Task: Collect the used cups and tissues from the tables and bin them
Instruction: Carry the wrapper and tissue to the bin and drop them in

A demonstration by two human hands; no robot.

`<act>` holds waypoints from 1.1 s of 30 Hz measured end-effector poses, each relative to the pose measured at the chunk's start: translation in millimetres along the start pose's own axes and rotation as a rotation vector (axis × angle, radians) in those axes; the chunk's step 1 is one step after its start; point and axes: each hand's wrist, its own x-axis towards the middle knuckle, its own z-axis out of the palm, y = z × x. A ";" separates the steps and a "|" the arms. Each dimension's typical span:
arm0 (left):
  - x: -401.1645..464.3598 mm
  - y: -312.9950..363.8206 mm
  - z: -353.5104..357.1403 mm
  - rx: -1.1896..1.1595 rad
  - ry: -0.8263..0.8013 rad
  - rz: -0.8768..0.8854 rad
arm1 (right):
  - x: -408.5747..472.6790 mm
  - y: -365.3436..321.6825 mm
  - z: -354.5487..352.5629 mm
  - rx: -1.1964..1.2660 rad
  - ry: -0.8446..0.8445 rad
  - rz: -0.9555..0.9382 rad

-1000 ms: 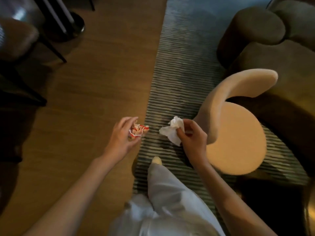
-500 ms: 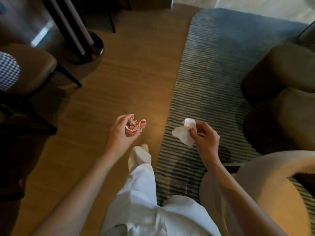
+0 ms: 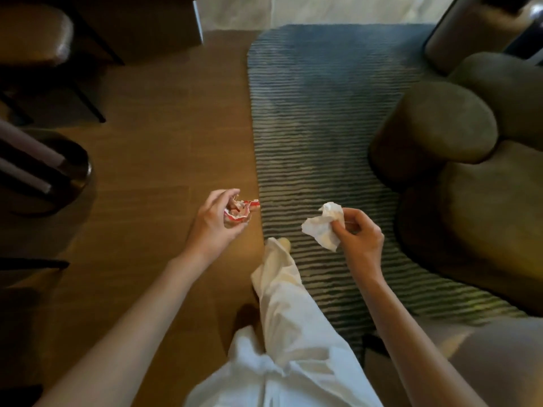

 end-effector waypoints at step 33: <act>984.8 85.6 92.0 0.016 -0.419 0.334 | 880.3 -84.5 78.2 -0.182 0.361 0.071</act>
